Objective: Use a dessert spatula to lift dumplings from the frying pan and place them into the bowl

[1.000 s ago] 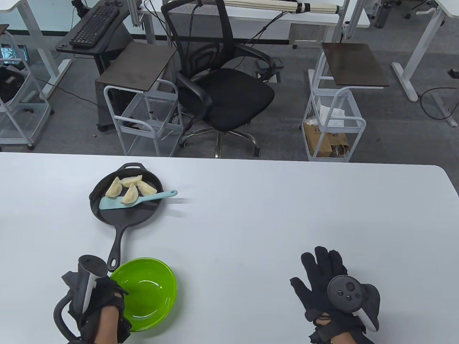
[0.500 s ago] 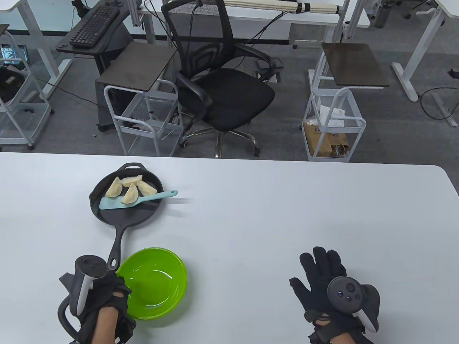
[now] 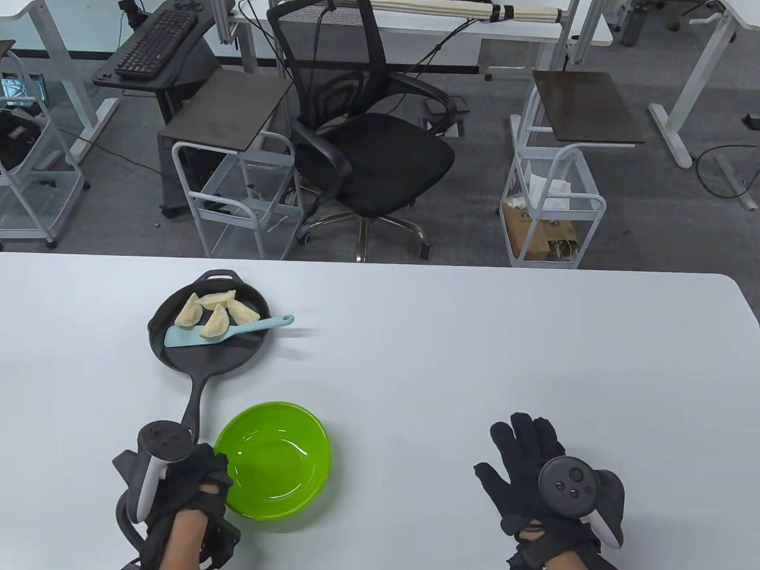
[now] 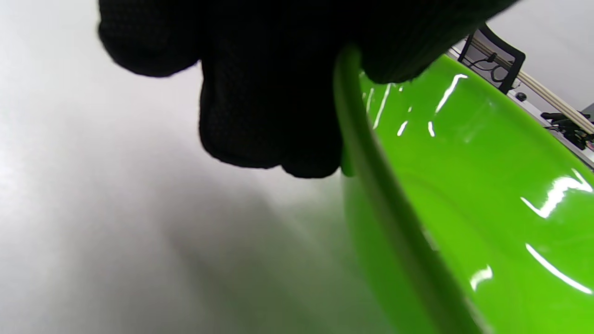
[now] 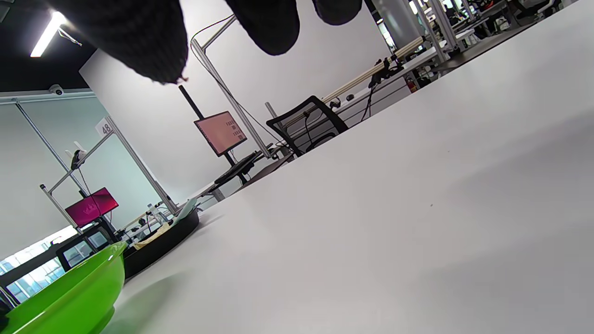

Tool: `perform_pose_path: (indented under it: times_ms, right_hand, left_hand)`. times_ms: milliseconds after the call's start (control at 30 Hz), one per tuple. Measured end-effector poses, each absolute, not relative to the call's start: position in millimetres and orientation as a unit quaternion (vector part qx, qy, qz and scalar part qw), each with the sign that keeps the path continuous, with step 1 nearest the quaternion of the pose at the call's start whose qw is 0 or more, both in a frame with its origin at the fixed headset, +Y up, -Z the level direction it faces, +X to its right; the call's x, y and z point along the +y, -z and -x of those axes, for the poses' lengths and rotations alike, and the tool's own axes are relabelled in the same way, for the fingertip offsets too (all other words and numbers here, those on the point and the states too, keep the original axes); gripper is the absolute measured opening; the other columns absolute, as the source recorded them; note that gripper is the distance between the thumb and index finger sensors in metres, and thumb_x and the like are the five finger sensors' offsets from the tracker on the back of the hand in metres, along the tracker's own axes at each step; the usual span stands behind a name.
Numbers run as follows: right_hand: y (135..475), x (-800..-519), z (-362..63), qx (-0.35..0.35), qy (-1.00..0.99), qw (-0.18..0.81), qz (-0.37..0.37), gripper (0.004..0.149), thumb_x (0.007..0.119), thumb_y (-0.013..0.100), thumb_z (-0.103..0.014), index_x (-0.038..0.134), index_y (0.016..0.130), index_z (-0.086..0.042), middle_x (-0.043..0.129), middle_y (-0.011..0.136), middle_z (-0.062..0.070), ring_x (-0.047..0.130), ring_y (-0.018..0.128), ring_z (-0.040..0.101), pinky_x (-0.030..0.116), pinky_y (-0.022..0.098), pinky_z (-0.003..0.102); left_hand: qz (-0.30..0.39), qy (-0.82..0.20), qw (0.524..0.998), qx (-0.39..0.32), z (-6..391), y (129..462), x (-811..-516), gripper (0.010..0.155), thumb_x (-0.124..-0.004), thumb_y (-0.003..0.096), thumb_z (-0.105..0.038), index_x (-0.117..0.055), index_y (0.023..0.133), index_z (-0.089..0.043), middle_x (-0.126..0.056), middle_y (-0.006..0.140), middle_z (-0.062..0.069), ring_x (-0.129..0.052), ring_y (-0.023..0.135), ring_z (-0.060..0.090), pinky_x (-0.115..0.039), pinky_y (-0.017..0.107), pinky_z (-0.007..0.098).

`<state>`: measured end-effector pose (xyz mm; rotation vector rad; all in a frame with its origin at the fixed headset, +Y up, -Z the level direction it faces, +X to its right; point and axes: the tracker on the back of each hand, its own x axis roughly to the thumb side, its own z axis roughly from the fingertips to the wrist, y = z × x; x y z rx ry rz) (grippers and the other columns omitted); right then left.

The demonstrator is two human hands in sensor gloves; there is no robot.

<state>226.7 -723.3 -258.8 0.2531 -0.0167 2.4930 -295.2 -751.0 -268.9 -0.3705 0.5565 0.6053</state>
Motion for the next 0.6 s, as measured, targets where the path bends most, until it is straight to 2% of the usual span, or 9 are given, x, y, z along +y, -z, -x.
perform_pose_path:
  times_ms: [433,600]
  right_hand:
    - [259.9,-726.2,-225.3,0.011,-0.937,0.334,-0.096,0.07,0.075,0.057,-0.048,0.049,0.11,-0.01,0.026,0.114,0.027,0.013,0.099,0.064,0.018,0.071,0.074]
    - [260.2,-727.3,-224.1,0.016,-0.936,0.337,-0.099,0.071,0.075,0.057,-0.048,0.049,0.11,-0.009,0.026,0.114,0.027,0.013,0.099,0.064,0.018,0.071,0.074]
  left_hand:
    - [0.156,-0.322,0.903,0.237,282.8,272.0,-752.4,0.052,-0.08,0.0477,-0.044,-0.077,0.092,-0.017,-0.112,0.057,-0.001,-0.109,0.045,0.019,-0.082,0.045,0.047]
    - [0.152,-0.339,0.902,0.221,277.7,272.5,-752.9,0.054,-0.08,0.048,-0.043,-0.072,0.095,-0.017,-0.11,0.057,-0.001,-0.107,0.046,0.019,-0.081,0.046,0.046]
